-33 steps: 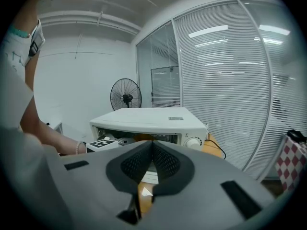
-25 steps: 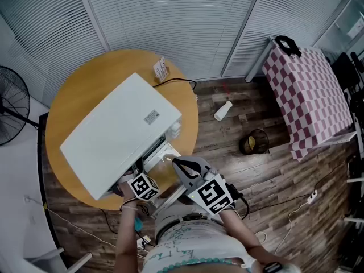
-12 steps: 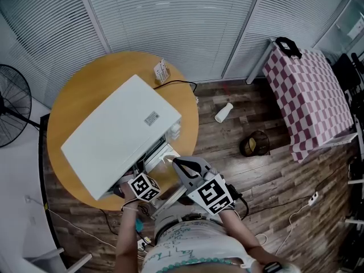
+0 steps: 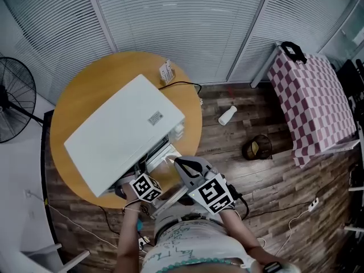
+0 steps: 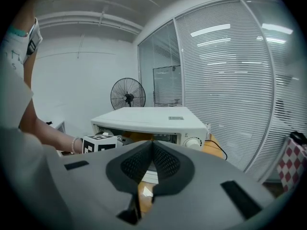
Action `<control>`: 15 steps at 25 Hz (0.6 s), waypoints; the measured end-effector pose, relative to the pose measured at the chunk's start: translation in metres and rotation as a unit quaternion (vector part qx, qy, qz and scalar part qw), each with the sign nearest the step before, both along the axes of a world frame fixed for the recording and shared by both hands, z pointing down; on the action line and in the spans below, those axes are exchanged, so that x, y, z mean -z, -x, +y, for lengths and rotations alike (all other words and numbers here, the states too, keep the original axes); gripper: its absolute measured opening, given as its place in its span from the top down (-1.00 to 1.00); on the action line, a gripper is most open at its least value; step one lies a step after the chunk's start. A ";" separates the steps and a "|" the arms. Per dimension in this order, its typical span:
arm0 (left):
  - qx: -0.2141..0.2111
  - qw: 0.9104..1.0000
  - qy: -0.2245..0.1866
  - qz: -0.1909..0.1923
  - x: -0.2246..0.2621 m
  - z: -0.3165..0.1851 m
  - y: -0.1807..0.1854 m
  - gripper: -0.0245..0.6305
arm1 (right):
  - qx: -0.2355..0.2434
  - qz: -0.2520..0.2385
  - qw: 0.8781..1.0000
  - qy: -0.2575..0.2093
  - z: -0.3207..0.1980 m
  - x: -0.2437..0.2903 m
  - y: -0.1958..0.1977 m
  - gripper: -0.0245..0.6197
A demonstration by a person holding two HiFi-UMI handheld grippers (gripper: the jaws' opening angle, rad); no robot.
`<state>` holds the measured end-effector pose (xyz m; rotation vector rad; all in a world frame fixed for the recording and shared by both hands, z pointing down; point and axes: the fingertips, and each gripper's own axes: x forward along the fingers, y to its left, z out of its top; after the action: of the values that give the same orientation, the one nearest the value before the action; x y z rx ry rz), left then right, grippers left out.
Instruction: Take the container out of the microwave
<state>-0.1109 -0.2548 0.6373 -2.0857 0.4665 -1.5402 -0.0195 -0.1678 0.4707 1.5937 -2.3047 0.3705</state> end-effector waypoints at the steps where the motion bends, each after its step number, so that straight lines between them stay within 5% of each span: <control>1: 0.001 1.000 0.001 0.000 0.000 0.001 0.000 0.87 | 0.002 0.000 1.000 0.000 0.000 0.000 0.000 0.94; 15: 0.026 1.000 0.010 0.004 0.006 0.022 0.000 0.87 | 0.032 0.005 0.999 0.003 0.001 -0.003 -0.003 0.94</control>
<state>-0.1104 -0.2323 0.6315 -2.1108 0.5142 -1.5712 -0.0161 -0.1673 0.4732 1.5121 -2.3377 0.3518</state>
